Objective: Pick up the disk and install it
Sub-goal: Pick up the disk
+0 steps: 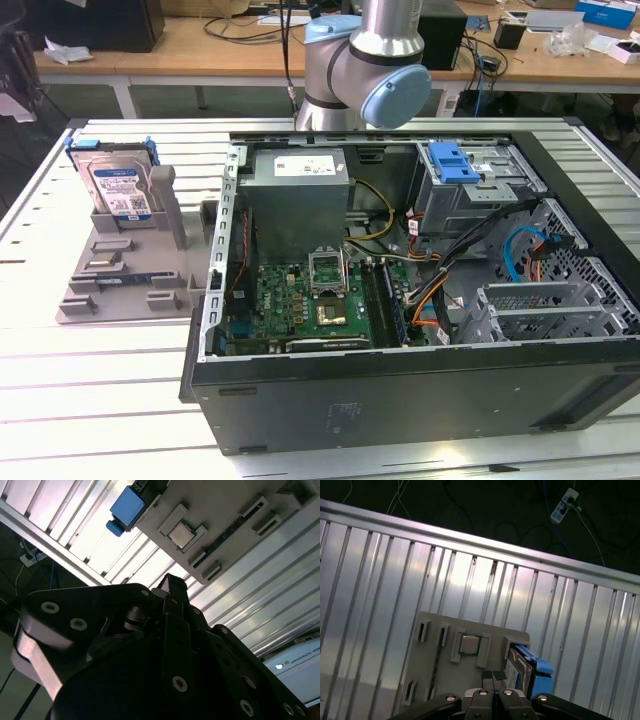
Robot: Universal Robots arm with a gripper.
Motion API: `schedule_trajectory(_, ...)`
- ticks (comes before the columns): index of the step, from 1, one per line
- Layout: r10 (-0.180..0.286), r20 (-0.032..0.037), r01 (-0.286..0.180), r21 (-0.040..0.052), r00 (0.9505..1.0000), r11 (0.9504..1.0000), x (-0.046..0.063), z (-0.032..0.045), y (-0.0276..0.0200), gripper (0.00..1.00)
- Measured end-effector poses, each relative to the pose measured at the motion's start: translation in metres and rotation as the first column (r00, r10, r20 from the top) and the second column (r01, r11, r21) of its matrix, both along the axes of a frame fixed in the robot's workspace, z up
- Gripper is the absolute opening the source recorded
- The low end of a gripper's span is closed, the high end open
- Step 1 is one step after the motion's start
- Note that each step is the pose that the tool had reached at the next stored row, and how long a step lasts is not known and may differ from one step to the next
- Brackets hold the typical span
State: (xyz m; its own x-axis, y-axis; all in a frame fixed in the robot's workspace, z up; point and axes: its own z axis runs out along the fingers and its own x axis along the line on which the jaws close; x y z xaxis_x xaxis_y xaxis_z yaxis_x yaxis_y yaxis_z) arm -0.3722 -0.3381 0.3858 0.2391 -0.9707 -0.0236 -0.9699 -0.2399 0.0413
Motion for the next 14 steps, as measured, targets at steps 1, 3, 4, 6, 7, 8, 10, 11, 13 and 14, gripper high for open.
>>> schedule_trajectory(1, 0.009, -0.0001, -0.009, 0.0, 1.0, 1.0, 0.0, 0.0, 0.0, 0.11)
schedule_trajectory(3, 0.041, -0.0001, -0.041, 0.0, 0.9992, 0.9992, 0.0, 0.0, 0.0, 0.11)
schedule_trajectory(4, 0.044, -0.0001, -0.044, 0.0, 0.999, 0.999, 0.0, 0.0001, 0.0, 0.11)
schedule_trajectory(6, 0.044, -0.0001, -0.044, 0.0, 0.999, 0.999, 0.0, 0.0, 0.0, 0.11)
schedule_trajectory(7, 0.044, 0.0, -0.044, 0.0, 0.999, 0.999, 0.0, 0.0, 0.0, 0.11)
schedule_trajectory(8, 0.044, -0.0001, -0.044, -0.0001, 0.999, 0.999, 0.0, 0.0, 0.0, 0.11)
schedule_trajectory(10, 0.039, -0.0001, -0.039, -0.0004, 0.9992, 0.9992, 0.0, 0.0, 0.0, 0.11)
schedule_trajectory(11, 0.032, -0.0001, -0.032, -0.0006, 0.9995, 0.9995, 0.0001, 0.0, 0.0, 0.11)
schedule_trajectory(13, 0.006, -0.0001, -0.006, -0.0009, 1.0, 1.0, 0.0001, 0.0, 0.0001, 0.11)
schedule_trajectory(14, -0.007, 0.0, 0.007, -0.0011, 1.0, 1.0, 0.0, 0.0, 0.0001, 0.11)
